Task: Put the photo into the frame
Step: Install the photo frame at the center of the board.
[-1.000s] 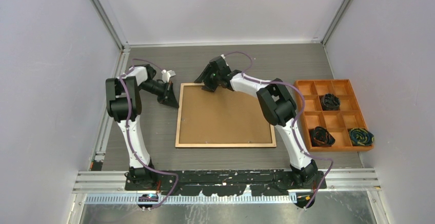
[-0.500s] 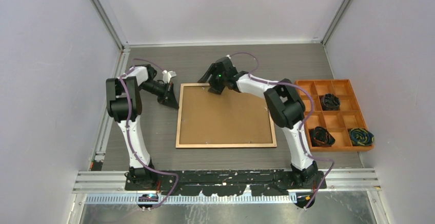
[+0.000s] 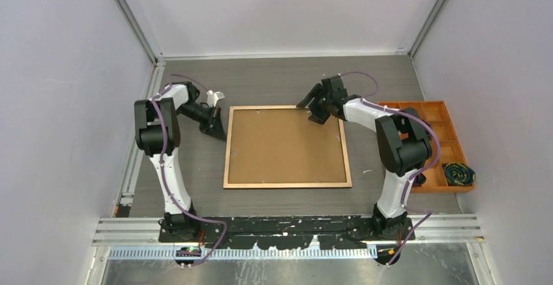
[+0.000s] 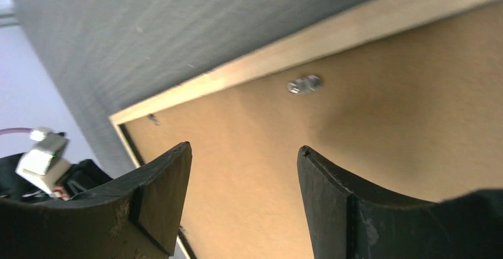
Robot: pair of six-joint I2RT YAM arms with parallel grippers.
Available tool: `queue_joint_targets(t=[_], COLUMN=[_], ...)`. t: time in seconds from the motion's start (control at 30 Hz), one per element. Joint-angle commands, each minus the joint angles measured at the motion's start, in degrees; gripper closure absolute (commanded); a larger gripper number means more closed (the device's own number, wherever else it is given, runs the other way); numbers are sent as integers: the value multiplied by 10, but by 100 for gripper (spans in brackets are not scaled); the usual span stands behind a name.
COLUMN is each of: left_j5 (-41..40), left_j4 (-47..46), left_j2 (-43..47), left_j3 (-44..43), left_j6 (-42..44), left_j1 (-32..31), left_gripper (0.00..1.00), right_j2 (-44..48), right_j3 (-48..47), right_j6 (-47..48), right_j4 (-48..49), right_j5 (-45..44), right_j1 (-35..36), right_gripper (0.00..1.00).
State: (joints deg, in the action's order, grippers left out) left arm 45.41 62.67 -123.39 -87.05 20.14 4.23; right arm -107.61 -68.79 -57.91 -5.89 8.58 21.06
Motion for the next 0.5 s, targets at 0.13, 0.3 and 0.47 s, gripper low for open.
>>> queue_joint_targets(t=[0.13,0.3,0.47], left_j5=[-1,0,1], left_j4=[16,16,17], left_j2=[27,26,26], left_j3=[0,0,-1], left_j6=[11,11,12], left_j1=[-3,-3,-4], left_gripper=[95,95,95], right_j2=[2,-16,-35], right_j3=[-4,-27,-46], right_j6=[43,60,74], right_j4=[-13,-23,-32], right_j5=[-15,-33,-53], right_j1=[-7,-11,-14], right_gripper=[33,36,38])
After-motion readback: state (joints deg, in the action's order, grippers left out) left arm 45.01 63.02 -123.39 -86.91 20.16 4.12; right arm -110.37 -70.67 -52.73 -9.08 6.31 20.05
